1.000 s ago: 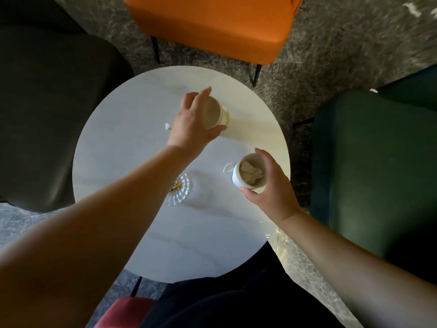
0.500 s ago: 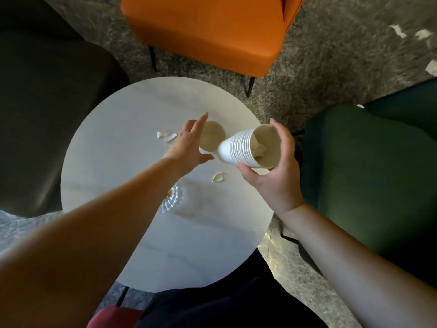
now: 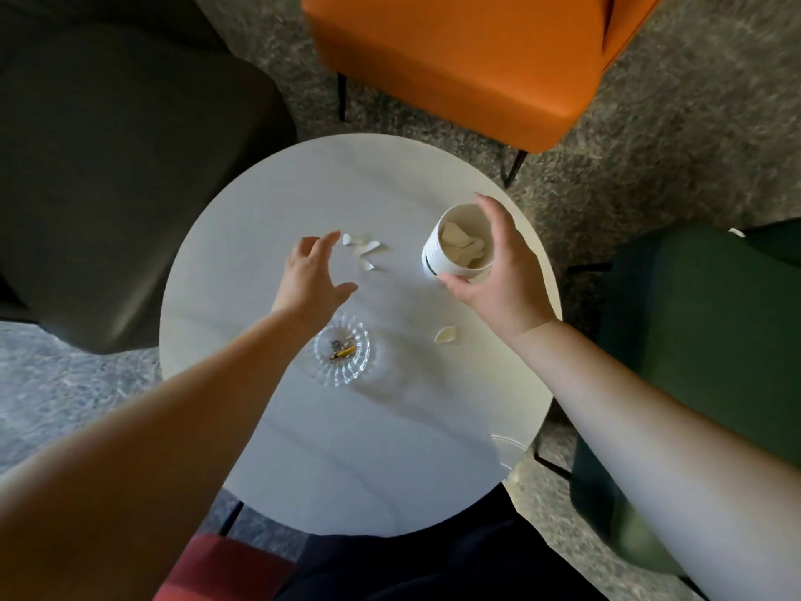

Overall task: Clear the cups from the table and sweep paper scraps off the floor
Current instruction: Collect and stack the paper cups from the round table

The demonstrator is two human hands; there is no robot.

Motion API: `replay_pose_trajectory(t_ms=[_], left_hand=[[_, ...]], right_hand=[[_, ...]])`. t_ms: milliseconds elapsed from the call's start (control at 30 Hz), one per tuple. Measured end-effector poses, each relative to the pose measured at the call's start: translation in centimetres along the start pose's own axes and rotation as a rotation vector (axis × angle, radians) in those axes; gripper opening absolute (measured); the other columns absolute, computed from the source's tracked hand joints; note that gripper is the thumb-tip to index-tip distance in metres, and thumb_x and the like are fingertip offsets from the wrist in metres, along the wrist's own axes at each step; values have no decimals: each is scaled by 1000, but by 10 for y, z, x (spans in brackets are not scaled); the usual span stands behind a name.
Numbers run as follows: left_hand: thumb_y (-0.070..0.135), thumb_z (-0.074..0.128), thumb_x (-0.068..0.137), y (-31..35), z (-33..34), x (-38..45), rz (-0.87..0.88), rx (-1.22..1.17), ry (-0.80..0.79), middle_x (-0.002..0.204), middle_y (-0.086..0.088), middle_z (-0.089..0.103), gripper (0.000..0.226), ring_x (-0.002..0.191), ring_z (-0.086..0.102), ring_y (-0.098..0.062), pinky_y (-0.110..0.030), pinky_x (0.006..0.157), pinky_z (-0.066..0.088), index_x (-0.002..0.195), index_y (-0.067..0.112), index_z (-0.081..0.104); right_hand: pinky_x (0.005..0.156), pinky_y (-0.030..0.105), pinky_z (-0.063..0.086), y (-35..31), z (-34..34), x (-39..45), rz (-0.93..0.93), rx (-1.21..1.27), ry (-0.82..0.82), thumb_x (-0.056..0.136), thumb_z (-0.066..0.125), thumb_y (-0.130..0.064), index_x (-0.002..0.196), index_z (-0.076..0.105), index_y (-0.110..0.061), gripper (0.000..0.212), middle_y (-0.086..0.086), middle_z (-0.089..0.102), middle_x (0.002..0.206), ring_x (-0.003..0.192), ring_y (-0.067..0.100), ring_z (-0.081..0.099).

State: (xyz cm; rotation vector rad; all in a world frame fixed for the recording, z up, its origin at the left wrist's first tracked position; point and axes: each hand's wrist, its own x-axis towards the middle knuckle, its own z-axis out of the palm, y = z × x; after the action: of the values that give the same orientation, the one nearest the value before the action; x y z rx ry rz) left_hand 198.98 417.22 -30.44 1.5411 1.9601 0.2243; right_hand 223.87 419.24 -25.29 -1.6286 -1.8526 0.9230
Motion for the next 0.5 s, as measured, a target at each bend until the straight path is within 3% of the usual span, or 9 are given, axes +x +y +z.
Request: replay_pose_trajectory(t_ms=[333,500], left_hand=[[28,83,75,3,27,42,91,-3,33,134,-9,46,65,125,40,-30,-30,104,32,133,16,57],[11,81,76,8,33,49,104,-77,9,114,-12,52,34,99,57,-29,-32,86,48,107,6,68]], right_hand=[[89,-3,27,11,16,-1,-39,-29,3,67,84,-24,143,36,-22,90,-2,51,132,118,12,47],[90,-2,28,11,16,-2,-41,-13,7,66,84,-24,143,36,-23,90,-15,45,126,119,10,47]])
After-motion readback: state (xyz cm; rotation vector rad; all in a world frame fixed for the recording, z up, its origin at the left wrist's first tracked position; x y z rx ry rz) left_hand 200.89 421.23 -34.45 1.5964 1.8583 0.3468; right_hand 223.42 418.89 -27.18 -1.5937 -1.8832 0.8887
